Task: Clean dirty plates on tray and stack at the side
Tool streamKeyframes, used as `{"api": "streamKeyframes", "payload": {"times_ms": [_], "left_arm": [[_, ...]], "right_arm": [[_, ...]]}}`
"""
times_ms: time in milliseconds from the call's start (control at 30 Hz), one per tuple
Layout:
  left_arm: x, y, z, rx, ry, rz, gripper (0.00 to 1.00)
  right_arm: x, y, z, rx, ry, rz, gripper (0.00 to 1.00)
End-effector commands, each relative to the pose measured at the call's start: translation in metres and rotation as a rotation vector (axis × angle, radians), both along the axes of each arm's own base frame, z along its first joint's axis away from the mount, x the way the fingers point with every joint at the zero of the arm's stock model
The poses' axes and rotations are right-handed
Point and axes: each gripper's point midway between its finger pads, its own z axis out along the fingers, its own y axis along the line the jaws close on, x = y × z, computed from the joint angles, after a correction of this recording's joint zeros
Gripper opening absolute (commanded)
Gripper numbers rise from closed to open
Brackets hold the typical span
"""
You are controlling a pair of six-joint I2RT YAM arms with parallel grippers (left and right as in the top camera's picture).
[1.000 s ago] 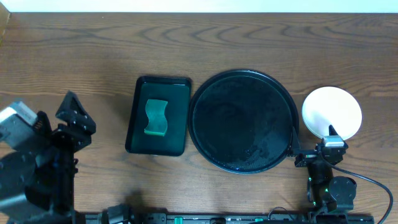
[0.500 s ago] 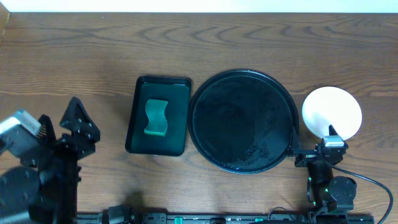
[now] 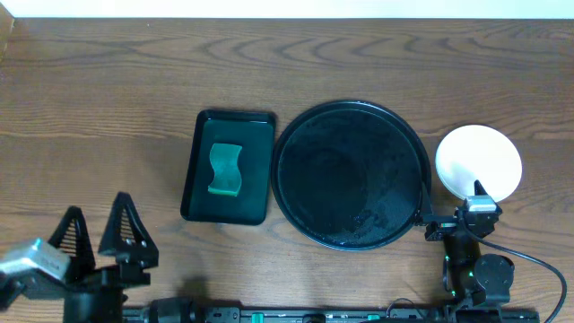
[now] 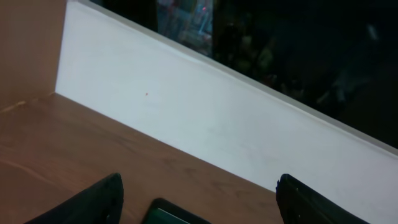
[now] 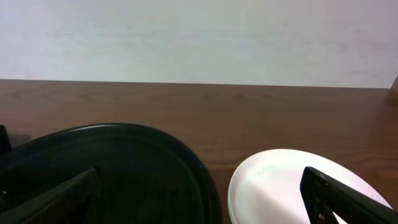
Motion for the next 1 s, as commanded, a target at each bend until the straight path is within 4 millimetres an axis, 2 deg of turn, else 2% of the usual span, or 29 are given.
{"api": "streamKeyframes", "payload": {"times_ms": [0,133,333,500,633,767,967], "left_arm": [[-0.01,-0.004,-0.011,-0.002,-0.023,-0.021,0.79],[-0.025,-0.009,-0.027,0.001,-0.059,-0.049,0.79],[-0.035,-0.012,-0.048,0.002,-0.095,-0.081,0.79],[-0.027,-0.01,-0.062,-0.001,-0.067,-0.076,0.79],[-0.027,-0.008,-0.063,-0.002,-0.064,-0.068,0.79],[-0.028,-0.005,-0.049,0.0,-0.122,-0.045,0.79],[-0.043,-0.003,0.009,0.006,-0.368,-0.033,0.79]], "right_arm": [[0.0,-0.004,-0.001,-0.008,0.001,-0.017,0.99],[0.0,-0.004,-0.001,-0.008,0.001,-0.017,0.99],[0.0,-0.004,-0.001,-0.008,0.001,-0.017,0.99],[0.0,-0.004,-0.001,-0.008,0.0,-0.017,0.99],[0.0,-0.004,-0.001,-0.008,0.0,-0.017,0.99],[0.0,-0.004,-0.001,-0.008,0.001,-0.017,0.99],[0.0,-0.004,-0.001,-0.008,0.001,-0.017,0.99]]}}
